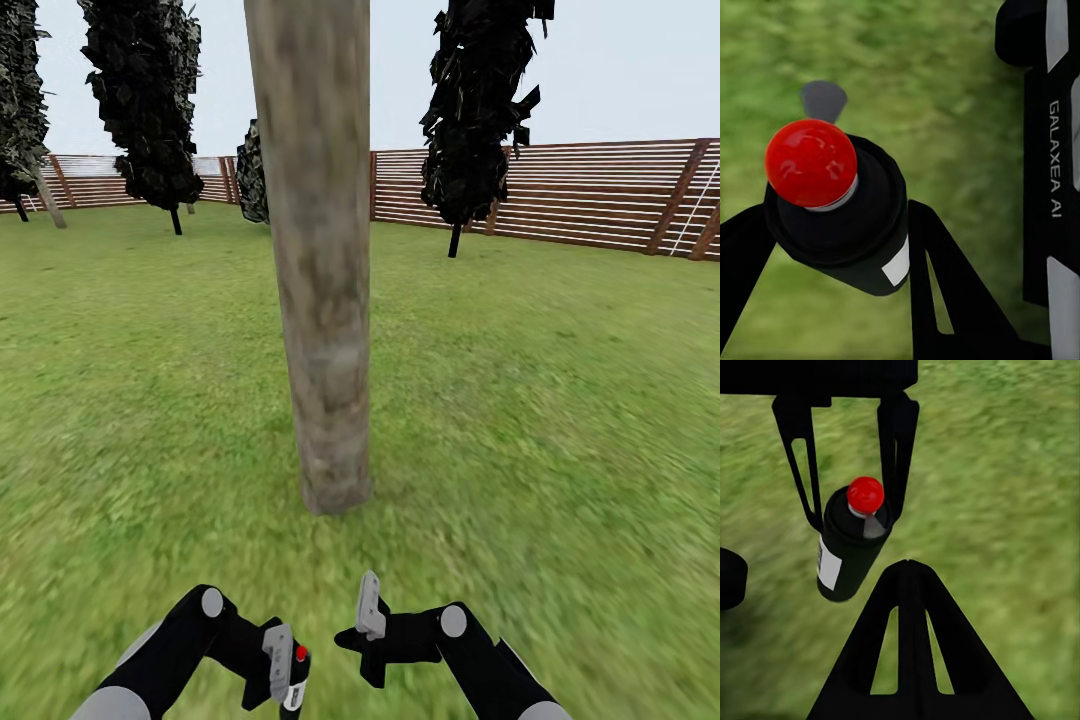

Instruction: In the garden, pick up the pesticide atomizer on the floor and spray pesticide onto both trees until each tree trunk is fully covered.

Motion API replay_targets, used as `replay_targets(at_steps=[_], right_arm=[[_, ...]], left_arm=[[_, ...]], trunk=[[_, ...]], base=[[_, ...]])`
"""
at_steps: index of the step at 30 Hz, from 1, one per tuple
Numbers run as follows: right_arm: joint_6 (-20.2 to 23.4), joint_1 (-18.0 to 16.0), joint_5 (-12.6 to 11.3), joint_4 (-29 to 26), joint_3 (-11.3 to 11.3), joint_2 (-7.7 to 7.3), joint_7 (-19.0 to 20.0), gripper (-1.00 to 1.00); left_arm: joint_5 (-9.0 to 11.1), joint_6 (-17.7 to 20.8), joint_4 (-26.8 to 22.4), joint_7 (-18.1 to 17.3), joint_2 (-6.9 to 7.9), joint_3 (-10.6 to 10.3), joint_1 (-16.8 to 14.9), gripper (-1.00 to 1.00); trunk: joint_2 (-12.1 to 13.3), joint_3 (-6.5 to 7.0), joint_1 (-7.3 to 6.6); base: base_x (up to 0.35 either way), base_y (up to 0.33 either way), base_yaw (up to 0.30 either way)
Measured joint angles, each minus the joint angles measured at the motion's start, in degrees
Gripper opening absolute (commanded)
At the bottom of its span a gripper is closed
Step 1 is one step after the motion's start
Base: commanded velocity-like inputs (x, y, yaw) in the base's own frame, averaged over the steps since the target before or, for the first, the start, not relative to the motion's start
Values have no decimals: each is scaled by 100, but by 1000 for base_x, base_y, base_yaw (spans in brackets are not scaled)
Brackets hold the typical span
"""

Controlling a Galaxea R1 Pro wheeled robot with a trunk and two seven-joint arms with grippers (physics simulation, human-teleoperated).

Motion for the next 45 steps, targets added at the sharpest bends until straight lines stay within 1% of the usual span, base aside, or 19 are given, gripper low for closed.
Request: replay_targets(at_steps=[9, 13, 29, 34, 38, 45], right_arm=[[0, 0, 0, 0, 0, 0, 0, -100], [0, 0, 0, 0, 0, 0, 0, -100], [0, 0, 0, 0, 0, 0, -3, -100], [0, 0, 0, -3, 0, 0, -7, -100], [0, 0, 0, -3, 0, 0, -8, -100], [0, 0, 0, -4, 0, 0, -8, -100]], left_arm=[[44, -7, -32, 2, -38, 8, 0, -100], [46, -7, -75, 2, -100, 9, 0, -100], [71, -16, -74, 70, -169, 15, 0, -100], [73, -16, -72, 72, -258, 13, 0, -100], [73, -16, -74, 72, -295, 16, -16, -100], [89, -16, -71, 65, -310, 24, -78, -100]], trunk=[[0, 0, 0], [0, 0, 0], [0, 0, 0], [0, 0, 0], [0, 0, 0], [0, 0, 0]], base=[[0, 0, 0], [0, 0, 0], [0, 0, 0], [0, 0, 0], [0, 0, 0], [0, 0, 0]])
